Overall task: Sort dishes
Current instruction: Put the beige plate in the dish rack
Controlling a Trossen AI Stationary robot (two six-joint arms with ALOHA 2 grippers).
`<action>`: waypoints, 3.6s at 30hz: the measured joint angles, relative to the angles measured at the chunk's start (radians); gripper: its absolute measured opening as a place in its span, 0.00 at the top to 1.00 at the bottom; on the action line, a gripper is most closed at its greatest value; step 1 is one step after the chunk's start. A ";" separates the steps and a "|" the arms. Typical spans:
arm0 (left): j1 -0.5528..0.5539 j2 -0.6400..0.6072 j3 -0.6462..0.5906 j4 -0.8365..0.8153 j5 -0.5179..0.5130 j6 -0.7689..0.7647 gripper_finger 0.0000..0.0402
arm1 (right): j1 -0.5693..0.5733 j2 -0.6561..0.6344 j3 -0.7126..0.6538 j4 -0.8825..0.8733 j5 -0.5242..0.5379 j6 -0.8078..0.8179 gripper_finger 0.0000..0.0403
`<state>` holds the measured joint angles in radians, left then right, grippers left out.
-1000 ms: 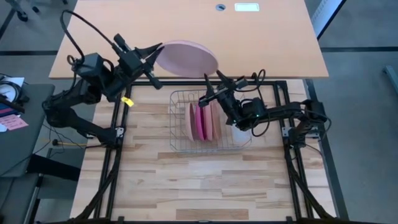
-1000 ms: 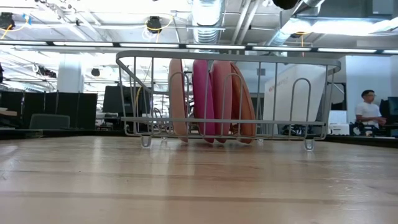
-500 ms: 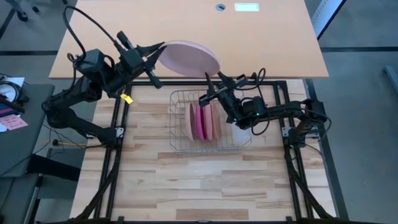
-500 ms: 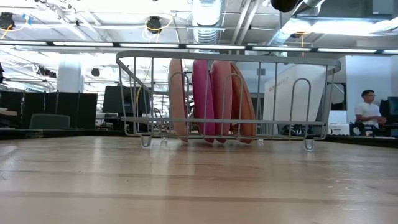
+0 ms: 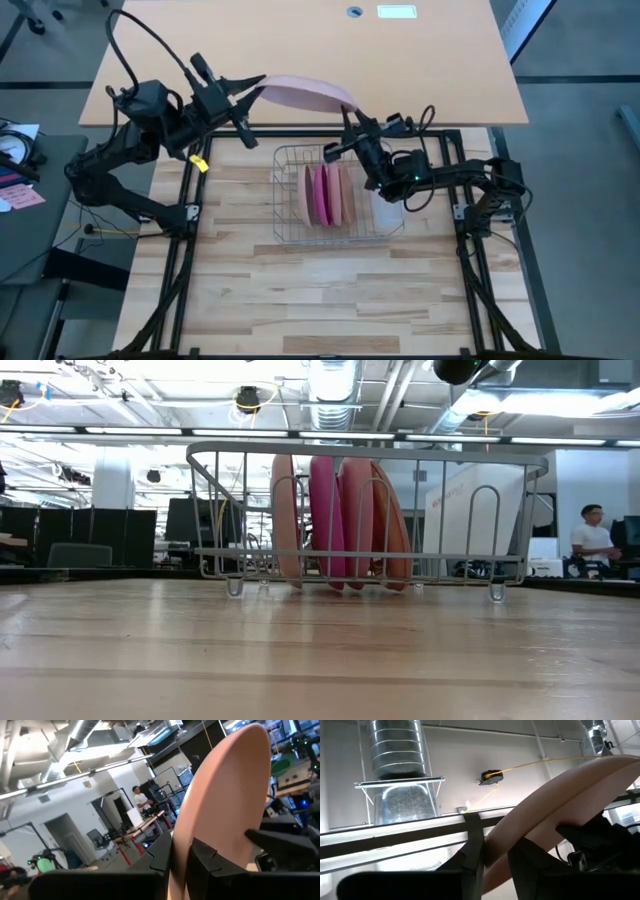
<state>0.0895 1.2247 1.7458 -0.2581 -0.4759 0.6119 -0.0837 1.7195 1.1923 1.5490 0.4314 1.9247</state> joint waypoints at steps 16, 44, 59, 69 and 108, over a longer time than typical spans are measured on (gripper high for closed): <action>-0.001 0.001 0.000 0.037 -0.004 -0.001 0.90 | -0.024 0.000 0.000 0.021 -0.058 -0.001 0.91; -0.002 -0.048 -0.003 -0.180 -0.169 -0.075 0.90 | -0.128 -0.004 0.000 0.010 -0.197 -0.016 1.00; -0.003 -0.034 -0.003 -0.275 -0.287 -0.104 0.87 | -0.172 -0.003 -0.002 0.018 -0.233 0.027 1.00; -0.006 -0.020 0.002 -0.238 -0.286 -0.129 0.54 | -0.197 -0.008 0.054 0.018 -0.237 0.031 1.00; 0.045 -0.094 0.000 -0.569 -0.426 -0.922 0.45 | -0.261 -0.105 0.056 -1.076 -1.059 -0.259 1.00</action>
<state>0.1345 1.1307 1.7456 -0.8266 -0.9016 -0.3096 -0.3447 1.6145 1.2480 0.4732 -0.6280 1.6657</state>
